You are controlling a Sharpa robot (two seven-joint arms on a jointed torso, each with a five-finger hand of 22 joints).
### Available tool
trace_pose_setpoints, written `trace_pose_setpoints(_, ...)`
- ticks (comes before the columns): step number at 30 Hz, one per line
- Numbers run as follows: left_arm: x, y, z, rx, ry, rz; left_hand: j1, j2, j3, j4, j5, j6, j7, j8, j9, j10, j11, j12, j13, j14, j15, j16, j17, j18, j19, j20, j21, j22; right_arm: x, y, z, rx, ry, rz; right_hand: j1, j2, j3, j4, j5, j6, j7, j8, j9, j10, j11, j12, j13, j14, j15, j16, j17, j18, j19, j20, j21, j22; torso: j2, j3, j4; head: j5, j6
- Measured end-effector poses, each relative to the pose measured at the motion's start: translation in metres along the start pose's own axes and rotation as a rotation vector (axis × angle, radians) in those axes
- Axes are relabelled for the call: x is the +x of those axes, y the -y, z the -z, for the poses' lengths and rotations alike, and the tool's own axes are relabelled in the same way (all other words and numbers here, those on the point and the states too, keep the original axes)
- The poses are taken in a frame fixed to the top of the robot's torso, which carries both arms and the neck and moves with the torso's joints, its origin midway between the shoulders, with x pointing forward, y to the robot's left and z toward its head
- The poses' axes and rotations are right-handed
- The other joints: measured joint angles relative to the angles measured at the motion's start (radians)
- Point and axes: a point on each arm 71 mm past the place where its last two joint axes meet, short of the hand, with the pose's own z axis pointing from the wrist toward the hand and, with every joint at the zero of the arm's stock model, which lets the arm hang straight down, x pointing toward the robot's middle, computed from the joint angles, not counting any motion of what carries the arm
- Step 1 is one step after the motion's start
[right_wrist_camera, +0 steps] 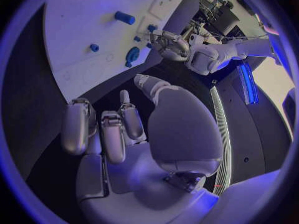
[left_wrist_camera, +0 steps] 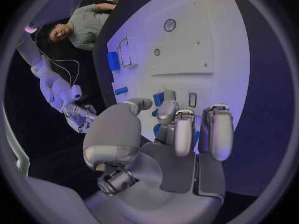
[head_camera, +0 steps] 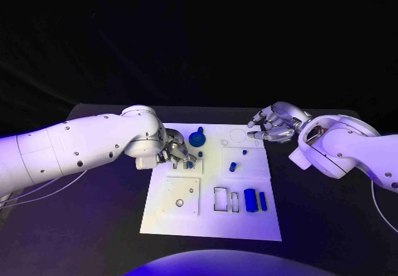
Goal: Assemble the parts on the task board
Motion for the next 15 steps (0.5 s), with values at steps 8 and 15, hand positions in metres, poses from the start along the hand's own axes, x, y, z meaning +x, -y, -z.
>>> trace_pose_setpoints(8,-0.0003,-0.0007,-0.0003,-0.003,-0.003,-0.001,-0.024,0.002,0.01,0.001,-0.165,0.0,0.0,0.01,-0.002,0.0,0.0,0.0,0.0,0.0,0.0,0.0,0.0,0.0,0.0,0.0,0.0,0.0,0.001,0.0005,-0.0004,0.001,-0.002,0.0,0.0,0.0,0.003,0.003,0.0,0.0,0.0,0.004,0.0,0.0,0.0,0.0,0.0,0.0,0.0,0.0,0.0,0.0,0.0,0.0,-0.004,0.0,0.0,0.0007,-0.0003,0.001,-0.003)
trace_pose_setpoints(15,-0.001,-0.0018,-0.0008,-0.007,-0.004,-0.001,-0.03,0.041,0.019,0.0,-0.415,-0.004,-0.004,0.02,-0.005,0.0,0.0,0.0,0.0,0.0,0.0,0.0,0.0,0.0,0.0,0.0,-0.004,0.0,0.0014,0.0009,-0.0005,0.002,-0.004,0.0,0.0,0.0,0.003,0.003,0.0,0.0,0.0,0.004,0.001,0.0,0.0,0.0,0.0,0.0,0.0,0.0,0.0,0.0,0.0,0.0,-0.004,0.0,0.0,0.0009,-0.0005,0.002,-0.005)
